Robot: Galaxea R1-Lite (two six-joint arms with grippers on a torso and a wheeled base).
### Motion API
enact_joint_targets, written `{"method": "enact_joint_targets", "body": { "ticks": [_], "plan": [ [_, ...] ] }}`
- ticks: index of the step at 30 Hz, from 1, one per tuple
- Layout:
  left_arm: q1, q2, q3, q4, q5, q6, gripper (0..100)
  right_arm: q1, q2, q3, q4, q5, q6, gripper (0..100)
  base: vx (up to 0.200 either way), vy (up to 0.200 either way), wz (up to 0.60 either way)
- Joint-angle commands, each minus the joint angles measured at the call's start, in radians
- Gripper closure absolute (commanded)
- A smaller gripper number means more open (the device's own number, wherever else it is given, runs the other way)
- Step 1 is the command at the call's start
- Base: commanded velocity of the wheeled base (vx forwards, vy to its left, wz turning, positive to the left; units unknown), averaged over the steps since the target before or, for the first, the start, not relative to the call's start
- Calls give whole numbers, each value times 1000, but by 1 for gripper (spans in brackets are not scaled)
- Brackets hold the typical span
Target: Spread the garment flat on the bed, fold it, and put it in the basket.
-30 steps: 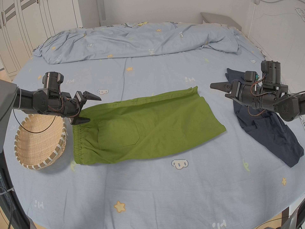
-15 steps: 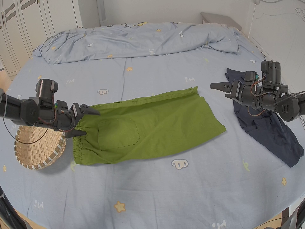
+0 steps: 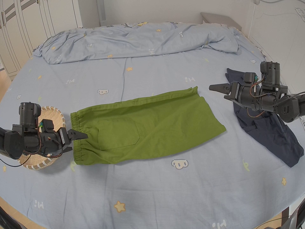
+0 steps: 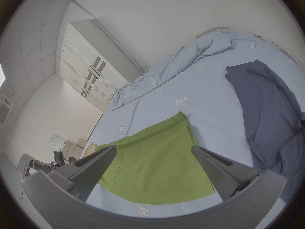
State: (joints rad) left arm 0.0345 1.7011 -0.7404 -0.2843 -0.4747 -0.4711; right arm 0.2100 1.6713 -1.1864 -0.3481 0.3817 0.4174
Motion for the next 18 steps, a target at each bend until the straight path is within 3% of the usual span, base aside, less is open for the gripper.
{"method": "enact_joint_targets", "body": {
  "ticks": [1, 6, 18],
  "plan": [
    [5, -14, 18, -3, 11, 15, 0, 5, 2, 7, 0, 0, -2, 0, 0, 0, 0],
    [2, 42, 16, -23, 42, 55, 0, 6, 2, 7, 0, 0, -3, 0, 0, 0, 0],
    [-8, 198, 3, -158, 93, 54, 0, 12, 4, 8, -2, -1, -5, 0, 0, 0, 0]
  ]
}}
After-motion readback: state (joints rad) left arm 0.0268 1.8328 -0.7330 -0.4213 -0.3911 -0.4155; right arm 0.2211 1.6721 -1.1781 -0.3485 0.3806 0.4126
